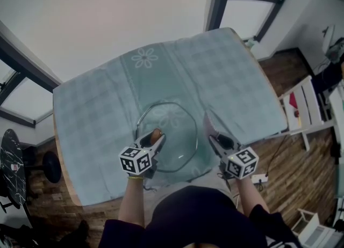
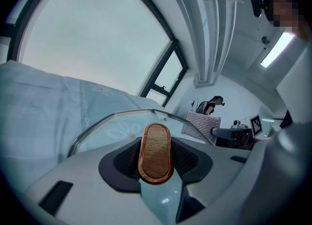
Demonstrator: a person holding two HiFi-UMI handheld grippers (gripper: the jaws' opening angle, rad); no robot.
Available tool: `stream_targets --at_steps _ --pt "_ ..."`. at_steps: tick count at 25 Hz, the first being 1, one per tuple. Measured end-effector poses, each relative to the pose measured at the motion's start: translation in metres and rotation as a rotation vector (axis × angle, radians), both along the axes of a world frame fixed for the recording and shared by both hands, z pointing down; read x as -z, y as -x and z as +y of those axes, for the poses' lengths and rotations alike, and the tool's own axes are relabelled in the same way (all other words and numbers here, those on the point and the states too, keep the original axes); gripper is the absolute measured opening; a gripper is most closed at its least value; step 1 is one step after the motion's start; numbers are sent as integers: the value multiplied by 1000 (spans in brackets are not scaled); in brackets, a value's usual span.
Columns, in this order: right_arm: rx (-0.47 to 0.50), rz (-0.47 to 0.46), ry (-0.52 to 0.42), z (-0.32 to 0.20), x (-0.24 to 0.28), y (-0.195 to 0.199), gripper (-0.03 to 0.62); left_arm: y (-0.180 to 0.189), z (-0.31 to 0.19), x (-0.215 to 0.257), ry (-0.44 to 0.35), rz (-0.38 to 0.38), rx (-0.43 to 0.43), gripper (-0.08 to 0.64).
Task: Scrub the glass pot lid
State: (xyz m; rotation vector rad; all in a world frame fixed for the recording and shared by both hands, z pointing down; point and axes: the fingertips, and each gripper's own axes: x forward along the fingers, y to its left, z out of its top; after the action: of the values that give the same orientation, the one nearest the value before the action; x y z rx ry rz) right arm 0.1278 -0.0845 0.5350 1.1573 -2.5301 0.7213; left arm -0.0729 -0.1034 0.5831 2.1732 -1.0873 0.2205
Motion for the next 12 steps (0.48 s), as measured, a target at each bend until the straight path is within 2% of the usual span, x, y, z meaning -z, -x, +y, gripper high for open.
stream_targets --at_steps 12 --pt "-26 -10 -8 -3 2 -2 83 -19 -13 -31 67 -182 2 167"
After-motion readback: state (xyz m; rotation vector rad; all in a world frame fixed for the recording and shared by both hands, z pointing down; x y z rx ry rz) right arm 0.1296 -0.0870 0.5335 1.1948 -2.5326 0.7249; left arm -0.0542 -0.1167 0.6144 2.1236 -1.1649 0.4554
